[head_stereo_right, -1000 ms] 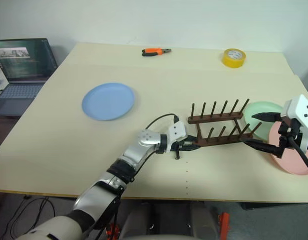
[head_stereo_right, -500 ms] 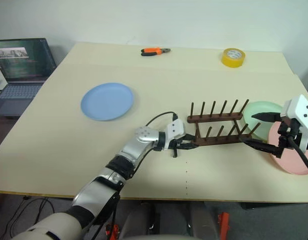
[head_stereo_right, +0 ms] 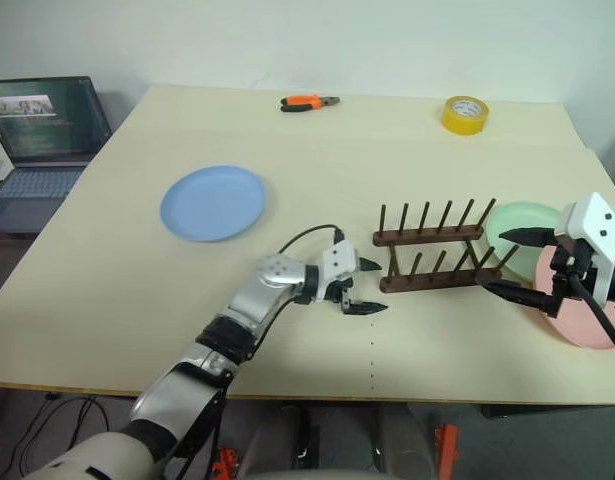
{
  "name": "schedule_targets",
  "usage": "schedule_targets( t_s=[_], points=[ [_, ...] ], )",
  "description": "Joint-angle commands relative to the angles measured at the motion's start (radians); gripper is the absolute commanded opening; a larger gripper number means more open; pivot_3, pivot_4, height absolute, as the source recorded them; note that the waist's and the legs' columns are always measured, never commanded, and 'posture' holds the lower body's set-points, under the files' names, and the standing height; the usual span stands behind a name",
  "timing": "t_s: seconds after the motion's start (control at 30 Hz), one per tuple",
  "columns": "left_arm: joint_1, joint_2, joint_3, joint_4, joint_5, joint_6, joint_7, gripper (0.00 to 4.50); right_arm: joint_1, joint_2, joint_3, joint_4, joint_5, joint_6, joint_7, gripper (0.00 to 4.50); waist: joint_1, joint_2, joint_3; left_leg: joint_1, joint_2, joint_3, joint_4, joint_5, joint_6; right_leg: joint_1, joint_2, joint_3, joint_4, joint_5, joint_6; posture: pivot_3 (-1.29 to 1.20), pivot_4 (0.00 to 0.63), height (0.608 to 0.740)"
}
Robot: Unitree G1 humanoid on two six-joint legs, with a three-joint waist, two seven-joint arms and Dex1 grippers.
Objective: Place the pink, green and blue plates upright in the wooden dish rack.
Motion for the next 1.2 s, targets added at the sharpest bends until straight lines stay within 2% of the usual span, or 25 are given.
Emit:
schedule_targets(
  t_s=[0.03,0.17,0.27,0.37,0.6,0.83,1.2],
  points=[
    [0.032,0.067,0.048,-0.204,-0.068,0.089,-0.046,4.46,0.046,-0.037,-0.008,0.029,-0.050,-0.027,0.009,4.50,0.000,0.000,0.000,0.000,0.000,0.000,0.000,0.000,0.000,0.000,0.000,0.000,0.000,0.000,0.000,0.00,0.150,0.740],
    [0.106,0.149,0.038,-0.439,-0.159,0.232,-0.132,4.46,0.107,-0.031,0.005,0.036,-0.074,-0.031,0.010,4.50,0.001,0.001,0.000,0.000,0.001,0.000,-0.001,0.000,0.000,0.000,0.000,0.000,0.000,-0.001,-0.001,0.00,0.150,0.740],
    [0.139,0.172,0.023,-0.539,-0.202,0.310,-0.153,3.55,0.141,-0.028,0.019,0.041,-0.093,-0.034,0.006,3.55,0.002,0.001,0.000,0.000,0.000,0.000,0.000,0.000,0.000,0.000,-0.001,0.000,0.000,0.000,-0.001,0.00,0.150,0.740],
    [0.152,0.142,0.000,-0.575,-0.219,0.366,-0.127,2.47,0.151,-0.008,0.038,0.037,-0.095,-0.027,-0.013,2.42,0.002,0.001,0.000,0.000,0.000,0.000,0.001,0.000,0.000,0.001,-0.001,0.000,0.001,0.000,0.000,0.00,0.150,0.740],
    [0.139,0.031,-0.098,-0.467,-0.141,0.330,-0.033,0.02,0.133,0.058,0.125,0.033,-0.127,-0.008,-0.113,0.02,0.002,0.000,0.000,0.000,-0.001,-0.001,0.001,0.000,0.000,0.001,-0.001,0.001,0.001,0.000,0.000,0.00,0.150,0.740],
    [0.086,-0.077,-0.123,-0.267,-0.039,0.229,0.117,0.02,0.121,0.136,0.188,0.037,-0.205,-0.002,-0.267,0.02,0.002,0.000,0.000,0.000,-0.001,-0.002,0.001,0.000,0.000,0.000,0.000,0.001,0.001,0.000,-0.001,0.00,0.150,0.740],
    [0.076,-0.124,-0.133,-0.216,-0.012,0.196,0.139,0.02,0.081,0.191,0.234,0.077,-0.275,-0.005,-0.372,0.02,0.001,0.000,0.000,0.000,-0.001,-0.001,0.001,0.000,0.000,0.000,0.000,0.000,0.001,0.000,-0.001,0.00,0.150,0.740]
  ],
)
